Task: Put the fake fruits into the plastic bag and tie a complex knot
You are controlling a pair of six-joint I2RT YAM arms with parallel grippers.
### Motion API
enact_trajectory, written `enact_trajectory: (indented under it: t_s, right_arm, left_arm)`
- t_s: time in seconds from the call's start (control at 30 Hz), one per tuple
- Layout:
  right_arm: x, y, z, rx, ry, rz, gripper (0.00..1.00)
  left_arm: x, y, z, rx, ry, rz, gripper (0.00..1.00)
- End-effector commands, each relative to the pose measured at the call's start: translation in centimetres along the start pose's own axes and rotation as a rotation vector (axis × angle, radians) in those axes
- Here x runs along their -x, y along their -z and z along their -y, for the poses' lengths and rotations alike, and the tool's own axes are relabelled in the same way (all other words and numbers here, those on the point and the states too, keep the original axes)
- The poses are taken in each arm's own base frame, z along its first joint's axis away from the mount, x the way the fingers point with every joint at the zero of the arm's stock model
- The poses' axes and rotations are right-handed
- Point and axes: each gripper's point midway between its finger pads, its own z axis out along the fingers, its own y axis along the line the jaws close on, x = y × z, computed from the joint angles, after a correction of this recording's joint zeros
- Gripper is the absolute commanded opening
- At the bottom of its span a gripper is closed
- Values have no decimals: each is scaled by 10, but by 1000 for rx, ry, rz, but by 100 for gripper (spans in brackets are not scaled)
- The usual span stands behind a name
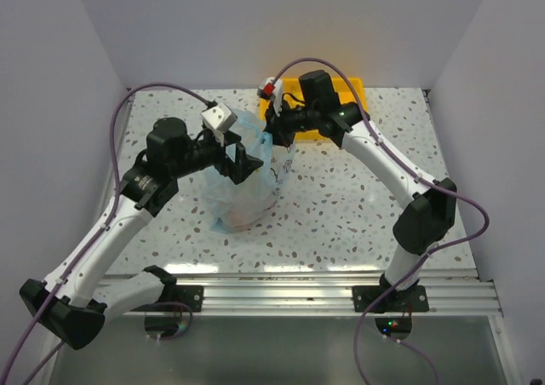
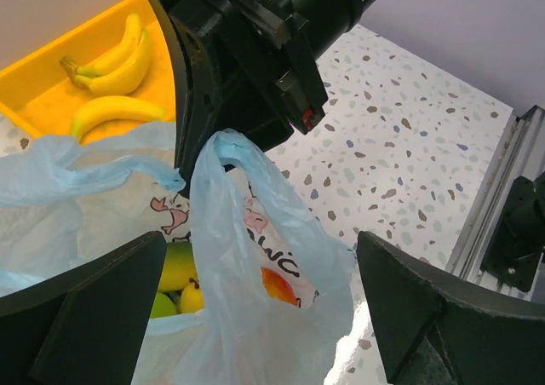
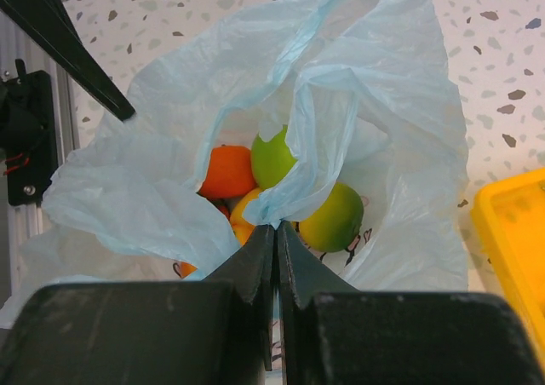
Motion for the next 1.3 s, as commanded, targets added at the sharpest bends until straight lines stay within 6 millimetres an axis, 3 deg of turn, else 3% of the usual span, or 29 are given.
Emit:
enact_trajectory:
  t_s: [0.0, 0.27, 0.37, 0.47, 0.5, 0.57, 0.6, 0.67, 0.7, 0.73, 0.83, 0.93, 1.07, 1.17, 1.2, 1.23, 1.27]
  right_arm:
    - [24, 4, -5, 15, 3, 66, 0]
    - [20, 3, -5, 25, -21, 64, 0]
    - [20, 6, -5, 22, -28, 66, 0]
    - [20, 14, 2, 3, -67, 74, 0]
    - [20, 17, 4, 3, -84, 78, 0]
    - [22, 29, 13, -21, -128, 87, 0]
    - [22, 34, 14, -23, -143, 93, 0]
    - [33, 57, 21, -49, -200, 137, 0]
    - [39, 67, 19, -32, -226, 162, 0]
    - [48, 88, 25, -51, -298, 212, 0]
    - [61, 125, 31, -60, -427, 310, 0]
    - [79, 172, 14, -85, -459, 417, 0]
    - [84, 213, 5, -166, -484, 496, 0]
    - [63, 241, 19, -284, -541, 512, 0]
    - [62, 248, 11, -301, -527, 517, 0]
    - [40, 261, 26, -379, -560, 505, 0]
    - [31, 266, 29, -416, -568, 499, 0]
  left_arm:
    - [14, -15, -6, 95, -34, 25, 100]
    - [3, -46, 2, 199, -92, -24, 100]
    - [-3, -50, -14, 286, -97, -48, 93]
    - [-2, -46, -21, 321, -113, -54, 67]
    - [-1, -45, -20, 319, -115, -56, 50]
    - [9, -38, -17, 294, -151, -53, 35]
    - [14, -34, -14, 269, -150, -42, 22]
    - [35, -17, -2, 181, -153, 15, 11]
    - [42, -10, 2, 152, -158, 40, 0]
    - [57, 6, 11, 117, -167, 92, 0]
    - [82, 33, 6, 113, -165, 170, 0]
    - [107, 66, -3, 170, -174, 255, 0]
    - [125, 90, -7, 240, -152, 329, 0]
    - [123, 106, -26, 364, -129, 339, 0]
    - [119, 110, -32, 396, -123, 339, 0]
    - [108, 112, -40, 440, -110, 327, 0]
    - [104, 114, -47, 466, -106, 329, 0]
